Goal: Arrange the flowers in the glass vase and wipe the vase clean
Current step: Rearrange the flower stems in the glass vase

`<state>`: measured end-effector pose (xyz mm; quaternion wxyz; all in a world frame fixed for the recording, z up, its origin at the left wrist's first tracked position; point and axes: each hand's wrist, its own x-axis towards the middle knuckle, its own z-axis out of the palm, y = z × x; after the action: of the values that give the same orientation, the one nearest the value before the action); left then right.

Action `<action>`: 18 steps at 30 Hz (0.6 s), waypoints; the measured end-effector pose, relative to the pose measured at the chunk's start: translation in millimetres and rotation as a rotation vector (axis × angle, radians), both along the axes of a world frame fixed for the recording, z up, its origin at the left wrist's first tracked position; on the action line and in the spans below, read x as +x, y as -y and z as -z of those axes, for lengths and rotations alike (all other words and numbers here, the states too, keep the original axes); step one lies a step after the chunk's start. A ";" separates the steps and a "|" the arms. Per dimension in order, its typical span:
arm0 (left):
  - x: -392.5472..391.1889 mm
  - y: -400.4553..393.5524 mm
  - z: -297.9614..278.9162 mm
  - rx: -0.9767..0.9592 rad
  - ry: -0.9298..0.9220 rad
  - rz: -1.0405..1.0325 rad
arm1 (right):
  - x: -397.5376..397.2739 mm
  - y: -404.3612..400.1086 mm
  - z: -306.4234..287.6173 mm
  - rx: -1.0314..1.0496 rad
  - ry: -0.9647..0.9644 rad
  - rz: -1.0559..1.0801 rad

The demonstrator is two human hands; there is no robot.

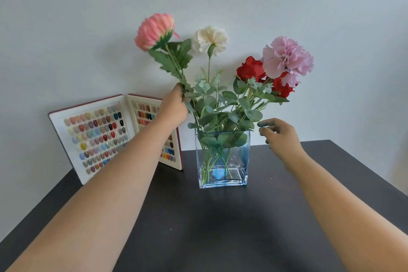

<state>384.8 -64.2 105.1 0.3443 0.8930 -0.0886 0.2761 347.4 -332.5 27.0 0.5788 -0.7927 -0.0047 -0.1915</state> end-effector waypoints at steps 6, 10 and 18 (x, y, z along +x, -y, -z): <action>8.9 3.6 -27.2 0.117 0.002 0.102 | -1.0 -1.9 7.3 -0.021 -0.027 -0.017; 13.3 3.4 -31.5 0.126 -0.007 0.097 | -3.3 -2.2 10.3 -0.036 -0.043 -0.033; 9.7 -1.7 -56.8 -0.341 0.124 0.143 | -8.2 -3.6 23.6 -0.057 -0.089 -0.042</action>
<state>394.4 -62.5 161.9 0.5033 0.7944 -0.1248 0.3164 339.2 -328.9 3.3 0.5595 -0.8163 -0.0011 -0.1437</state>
